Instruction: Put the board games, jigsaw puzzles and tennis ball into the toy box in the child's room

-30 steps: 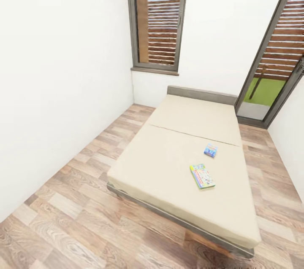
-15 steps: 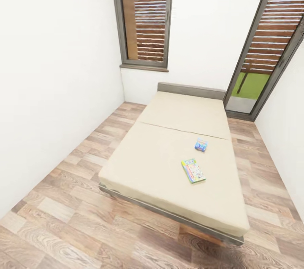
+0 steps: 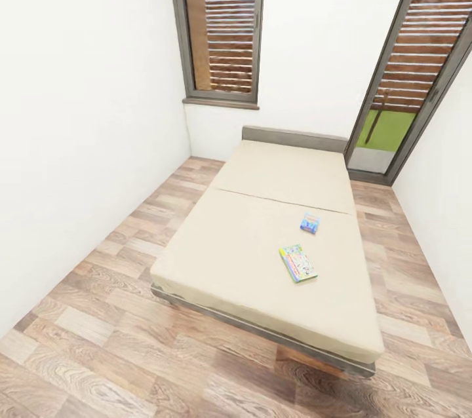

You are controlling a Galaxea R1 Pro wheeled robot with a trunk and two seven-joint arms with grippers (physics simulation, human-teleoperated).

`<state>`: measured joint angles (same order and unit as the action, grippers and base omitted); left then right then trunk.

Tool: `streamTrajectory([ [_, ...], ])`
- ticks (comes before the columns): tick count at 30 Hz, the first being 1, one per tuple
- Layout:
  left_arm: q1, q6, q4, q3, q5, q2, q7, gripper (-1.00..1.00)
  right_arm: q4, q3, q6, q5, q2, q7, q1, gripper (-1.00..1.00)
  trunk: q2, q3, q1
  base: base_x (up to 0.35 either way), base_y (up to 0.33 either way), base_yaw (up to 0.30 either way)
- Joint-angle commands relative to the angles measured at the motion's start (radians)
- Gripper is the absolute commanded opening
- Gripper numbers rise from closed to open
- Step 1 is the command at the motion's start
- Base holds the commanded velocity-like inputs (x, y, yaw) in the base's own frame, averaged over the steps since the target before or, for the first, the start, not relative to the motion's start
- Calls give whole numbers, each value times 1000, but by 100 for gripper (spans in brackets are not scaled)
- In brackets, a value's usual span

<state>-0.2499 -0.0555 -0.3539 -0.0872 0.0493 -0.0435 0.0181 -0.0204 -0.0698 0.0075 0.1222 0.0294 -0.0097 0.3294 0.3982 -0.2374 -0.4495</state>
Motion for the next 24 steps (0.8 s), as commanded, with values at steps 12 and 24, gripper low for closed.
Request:
streamTrajectory([
  [12,0,-6,-2,-2,6,-1,2,100,-1,-5,-8,7,0,-1,-4,100,2,12,0,0,0,-1],
  [24,0,-6,-2,-2,6,-1,2,100,0,-7,-7,9,-1,0,-4,100,2,31,0,0,0,-73],
])
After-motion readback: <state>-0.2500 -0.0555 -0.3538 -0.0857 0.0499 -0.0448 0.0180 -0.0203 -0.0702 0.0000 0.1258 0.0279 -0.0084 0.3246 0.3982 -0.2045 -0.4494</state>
